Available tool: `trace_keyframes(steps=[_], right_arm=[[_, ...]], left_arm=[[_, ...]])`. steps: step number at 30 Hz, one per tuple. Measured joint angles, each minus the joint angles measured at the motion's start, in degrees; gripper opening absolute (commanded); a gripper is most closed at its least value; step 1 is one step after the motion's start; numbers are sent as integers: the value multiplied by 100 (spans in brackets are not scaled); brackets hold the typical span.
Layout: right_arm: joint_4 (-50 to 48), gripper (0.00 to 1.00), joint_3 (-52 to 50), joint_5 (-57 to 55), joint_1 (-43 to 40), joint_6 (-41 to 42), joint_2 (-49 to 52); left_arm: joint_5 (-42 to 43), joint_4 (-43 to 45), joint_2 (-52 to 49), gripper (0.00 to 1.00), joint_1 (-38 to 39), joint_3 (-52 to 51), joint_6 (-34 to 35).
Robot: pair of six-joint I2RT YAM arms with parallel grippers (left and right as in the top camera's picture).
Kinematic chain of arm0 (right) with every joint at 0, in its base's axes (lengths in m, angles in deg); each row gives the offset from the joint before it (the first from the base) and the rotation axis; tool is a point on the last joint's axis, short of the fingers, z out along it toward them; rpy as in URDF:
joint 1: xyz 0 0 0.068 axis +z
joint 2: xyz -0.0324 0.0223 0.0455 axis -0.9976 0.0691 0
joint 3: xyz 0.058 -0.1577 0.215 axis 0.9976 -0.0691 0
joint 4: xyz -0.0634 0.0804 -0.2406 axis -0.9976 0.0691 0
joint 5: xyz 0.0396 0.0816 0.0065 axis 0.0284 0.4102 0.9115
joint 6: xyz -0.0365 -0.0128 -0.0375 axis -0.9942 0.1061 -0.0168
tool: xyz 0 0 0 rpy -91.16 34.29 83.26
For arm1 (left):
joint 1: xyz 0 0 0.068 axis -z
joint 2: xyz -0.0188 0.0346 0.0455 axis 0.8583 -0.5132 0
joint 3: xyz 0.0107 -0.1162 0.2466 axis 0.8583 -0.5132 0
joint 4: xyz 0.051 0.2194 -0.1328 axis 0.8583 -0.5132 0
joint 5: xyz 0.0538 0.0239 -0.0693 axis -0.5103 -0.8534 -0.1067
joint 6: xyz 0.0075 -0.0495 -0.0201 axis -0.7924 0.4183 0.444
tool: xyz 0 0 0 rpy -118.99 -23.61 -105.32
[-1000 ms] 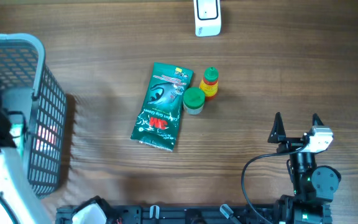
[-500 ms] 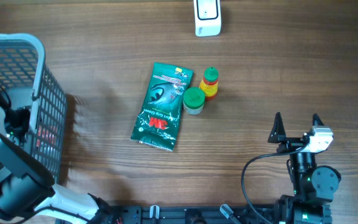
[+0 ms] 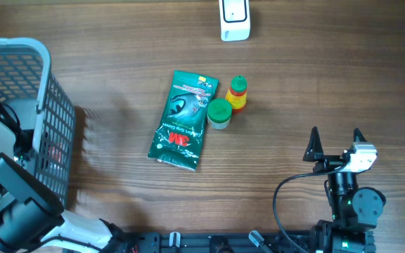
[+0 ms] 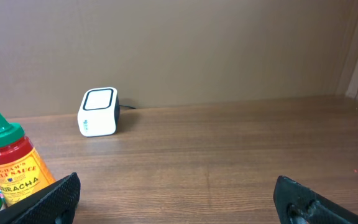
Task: Scan the item barcode
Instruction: 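Grasp small orange-white box in basket with left gripper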
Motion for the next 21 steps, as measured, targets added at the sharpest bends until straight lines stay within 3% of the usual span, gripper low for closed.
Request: trace_keyframes(steps=[3, 8, 12, 16, 21], right_arm=[[-2, 100, 0, 0, 0, 0, 0], [-2, 100, 0, 0, 0, 0, 0], [0, 100, 0, 0, 0, 0, 0], [-2, 100, 0, 0, 0, 0, 0], [0, 100, 0, -2, 0, 0, 0]], left_arm=[[90, -411, 330, 47, 0, 122, 0], [356, -529, 2264, 46, 0, 1064, 4], [1563, -225, 3803, 47, 68, 1172, 9], [2570, 81, 4459, 48, 1338, 1176, 26], [2669, 1001, 3884, 47, 4092, 1176, -48]])
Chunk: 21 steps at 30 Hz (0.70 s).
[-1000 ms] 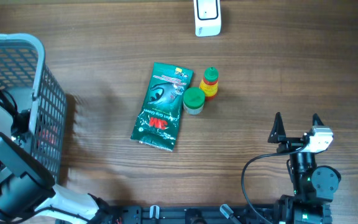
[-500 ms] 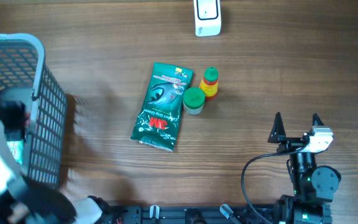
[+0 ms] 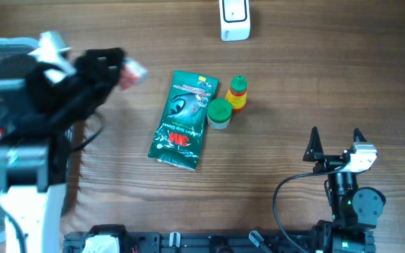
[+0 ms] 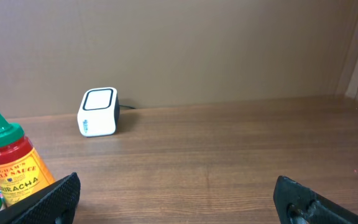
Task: Scan the item barcode
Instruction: 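Grasp small orange-white box in basket with left gripper, then place small box on table right of jar with left gripper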
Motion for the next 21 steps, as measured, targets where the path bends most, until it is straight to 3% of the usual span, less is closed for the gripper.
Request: trace_keyframes(steps=[5, 10, 14, 21], right_arm=[[0, 100, 0, -15, 0, 0, 0], [0, 100, 0, -15, 0, 0, 0], [0, 100, 0, -17, 0, 0, 0], [0, 100, 0, -17, 0, 0, 0]], left_arm=[[-533, 984, -1521, 47, 2509, 0, -728], [-1425, 1196, -2809, 48, 4116, 0, -1600], [-2485, 1241, -3609, 50, 5010, 0, -2216], [-3351, 1493, -4570, 62, 5134, 0, -2446]])
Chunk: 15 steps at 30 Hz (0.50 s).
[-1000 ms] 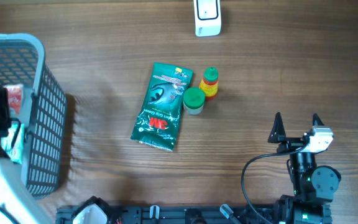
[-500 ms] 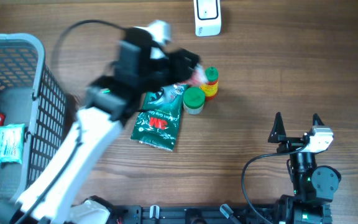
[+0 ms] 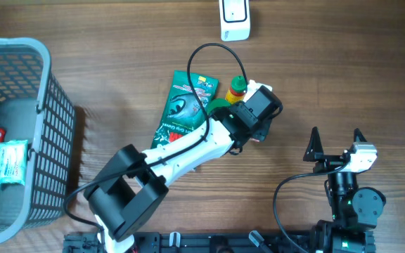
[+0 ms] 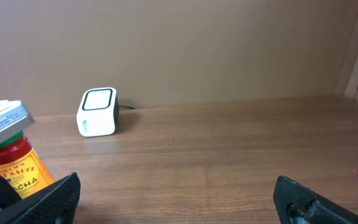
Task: Scan the item barcode
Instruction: 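Place small box on table right of jar with left gripper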
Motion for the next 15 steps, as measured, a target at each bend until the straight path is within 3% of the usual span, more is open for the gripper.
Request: trace_keyframes(steps=[15], right_arm=[[0, 100, 0, 0, 0, 0, 0]], left_arm=[[-101, -44, 0, 68, 0, 0, -37]])
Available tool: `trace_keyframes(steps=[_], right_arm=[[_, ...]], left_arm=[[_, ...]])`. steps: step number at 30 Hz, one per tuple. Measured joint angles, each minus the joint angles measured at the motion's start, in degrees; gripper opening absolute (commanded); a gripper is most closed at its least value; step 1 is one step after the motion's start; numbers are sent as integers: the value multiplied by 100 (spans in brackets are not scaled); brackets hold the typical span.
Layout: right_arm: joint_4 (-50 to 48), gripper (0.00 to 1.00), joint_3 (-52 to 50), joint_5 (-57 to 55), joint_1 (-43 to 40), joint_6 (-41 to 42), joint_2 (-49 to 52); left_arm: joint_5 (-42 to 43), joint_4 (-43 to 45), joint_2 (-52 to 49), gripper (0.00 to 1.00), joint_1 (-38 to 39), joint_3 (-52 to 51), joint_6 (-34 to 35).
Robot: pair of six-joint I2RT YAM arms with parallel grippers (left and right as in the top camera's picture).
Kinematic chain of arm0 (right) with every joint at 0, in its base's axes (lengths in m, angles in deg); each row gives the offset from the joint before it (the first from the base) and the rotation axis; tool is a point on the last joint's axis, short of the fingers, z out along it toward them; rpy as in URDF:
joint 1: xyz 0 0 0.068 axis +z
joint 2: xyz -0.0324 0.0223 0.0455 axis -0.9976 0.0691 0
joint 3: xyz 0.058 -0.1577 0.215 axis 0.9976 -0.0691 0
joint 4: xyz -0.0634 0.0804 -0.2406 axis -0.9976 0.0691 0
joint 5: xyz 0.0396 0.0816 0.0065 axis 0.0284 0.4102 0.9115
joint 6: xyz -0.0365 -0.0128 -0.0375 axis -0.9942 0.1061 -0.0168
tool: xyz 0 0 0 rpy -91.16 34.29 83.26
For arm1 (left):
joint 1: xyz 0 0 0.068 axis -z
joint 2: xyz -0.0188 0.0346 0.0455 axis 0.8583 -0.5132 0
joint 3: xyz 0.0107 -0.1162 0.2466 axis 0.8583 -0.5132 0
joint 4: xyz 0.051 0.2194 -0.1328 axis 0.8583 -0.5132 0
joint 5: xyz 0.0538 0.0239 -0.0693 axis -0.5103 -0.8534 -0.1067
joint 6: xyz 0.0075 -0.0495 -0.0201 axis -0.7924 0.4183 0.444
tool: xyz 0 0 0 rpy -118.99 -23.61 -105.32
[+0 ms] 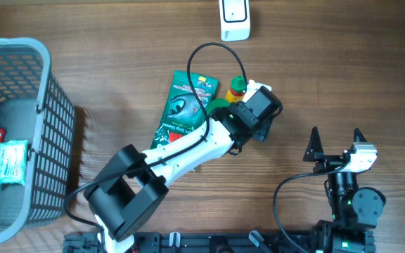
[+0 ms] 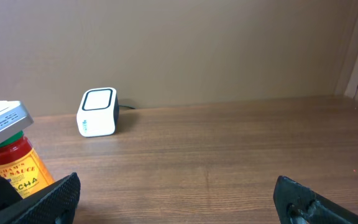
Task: Scan the item barcode
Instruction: 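Place small box on table right of jar with left gripper, then reach left gripper into basket and grasp light-green tissue pack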
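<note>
A red sriracha bottle with a green cap stands at mid-table beside a green-lidded jar and a green 3M packet. My left gripper has reached across to the bottle's right side; its wrist hides the fingers. In the right wrist view a grey part of it covers the top of the sriracha bottle. The white scanner stands at the far edge, and that same scanner shows in the right wrist view. My right gripper rests open at the near right, right gripper holding nothing.
A grey mesh basket fills the left side, with a white-green packet and a red item inside. A black cable loops over the packet area. A brown wall backs the table.
My left arm was first low at the far left beside the basket. Then it showed blurred over the basket's right edge. After that it lay stretched across the table with its gripper at the sriracha bottle, where it remains. The right arm stayed still and open throughout.
</note>
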Motion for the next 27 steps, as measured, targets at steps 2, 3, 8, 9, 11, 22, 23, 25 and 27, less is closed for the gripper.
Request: trace_keyframes(steps=[2, 3, 8, 9, 11, 22, 23, 25, 27], right_arm=[[0, 100, 0, 0, 0, 0, 0], [0, 100, 0, 0, 0, 0, 0], [0, 100, 0, 2, 0, 0, 0], [0, 100, 0, 0, 0, 0, 0], [0, 100, 0, 0, 0, 0, 0], [0, 100, 0, 2, 0, 0, 0], [-2, 100, 0, -13, -2, 0, 0], [0, 100, 0, -22, 0, 0, 0], [0, 100, 0, -24, 0, 0, 0]], left_arm=[[-120, 0, 0, 68, 0, 0, 0], [-238, 0, 0, 69, 0, 0, 0], [-1353, -240, 503, 75, -4, 0, -20], [-1742, -306, 918, 75, -24, 0, -20], [-2155, -431, 1482, 75, -155, 0, -20], [-1989, -1475, 4548, 86, -4653, 2, 599], [-1698, -1508, 4599, 86, -5202, 2, 675], [-660, -1572, 4564, 86, -6964, 0, 911], [-79, -1764, 4435, 93, -7917, 2, 1202]])
